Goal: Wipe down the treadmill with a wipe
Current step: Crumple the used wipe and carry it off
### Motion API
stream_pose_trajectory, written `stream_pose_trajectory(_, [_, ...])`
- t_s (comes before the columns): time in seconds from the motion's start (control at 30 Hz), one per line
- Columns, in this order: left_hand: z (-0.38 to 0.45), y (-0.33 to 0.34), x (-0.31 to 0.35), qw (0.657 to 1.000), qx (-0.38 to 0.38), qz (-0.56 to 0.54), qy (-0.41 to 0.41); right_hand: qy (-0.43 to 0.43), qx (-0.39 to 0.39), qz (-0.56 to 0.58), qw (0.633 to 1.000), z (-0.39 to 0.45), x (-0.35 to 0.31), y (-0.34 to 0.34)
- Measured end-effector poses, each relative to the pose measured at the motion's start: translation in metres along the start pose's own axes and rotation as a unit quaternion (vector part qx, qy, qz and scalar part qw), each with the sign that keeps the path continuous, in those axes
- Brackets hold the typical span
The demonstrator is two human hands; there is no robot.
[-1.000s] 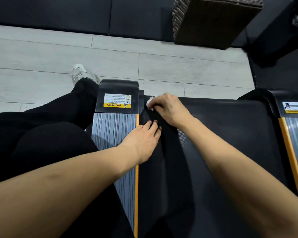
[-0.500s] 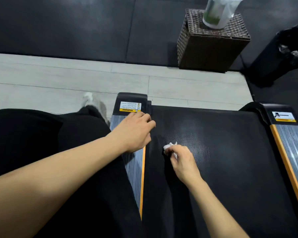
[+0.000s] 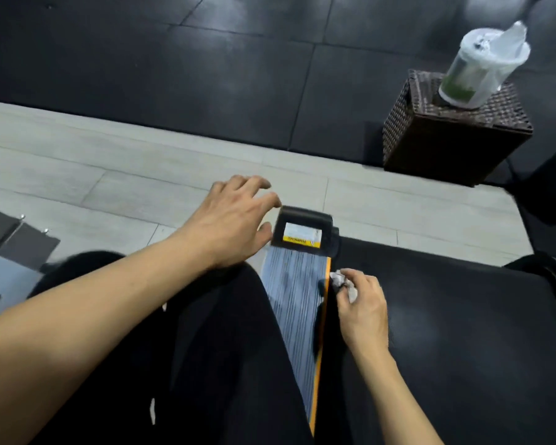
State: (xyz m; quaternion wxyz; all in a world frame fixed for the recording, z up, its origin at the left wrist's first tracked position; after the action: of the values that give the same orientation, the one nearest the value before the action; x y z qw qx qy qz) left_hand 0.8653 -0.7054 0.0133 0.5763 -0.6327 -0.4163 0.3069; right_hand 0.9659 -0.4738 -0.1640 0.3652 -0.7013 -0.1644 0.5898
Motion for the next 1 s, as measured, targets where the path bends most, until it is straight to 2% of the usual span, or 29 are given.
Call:
stream_pose_trajectory(0.2, [0.072,-0.006,-0.077,0.999,0.022,-0.026,-0.007,-0.068,0.007,0.035,0.997,0.086,-0.108,0.033])
stream_pose_trajectory(0.4, [0.154,-0.009,-0.161,0.998,0.033,-0.047,0.011,-0.072,0.005,-0.02,0.997,0.172,-0.182,0.068])
stream_pose_trajectory(0.53, [0.172,-0.04,-0.212,0.995,0.056,-0.081,0.006,-0.089,0.021,-0.044,0.995,0.224,-0.248,0.072])
stream_pose_trajectory(0.73, [0.175,-0.147,-0.255,0.995,0.042,-0.09,-0.002,-0.093,0.014,-0.058,0.994,0.27,-0.37,0.028])
stream_pose_trajectory(1.0, [0.233,-0.352,-0.246,0.994,0.048,-0.077,0.053,-0.043,0.051,-0.076,0.995,0.32,-0.501,-0.126])
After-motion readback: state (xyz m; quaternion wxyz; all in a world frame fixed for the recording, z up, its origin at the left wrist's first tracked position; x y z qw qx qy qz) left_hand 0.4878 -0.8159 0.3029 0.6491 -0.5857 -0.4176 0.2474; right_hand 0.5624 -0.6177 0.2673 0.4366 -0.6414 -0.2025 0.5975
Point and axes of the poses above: each hand's wrist, its own z-axis towards the middle knuckle, its own y-axis out of the palm, x = y × z, the point moved 1 cm from there along z, towards the middle knuckle, and after that the axes turned 4 degrees about -x, right-handed, at the moved point
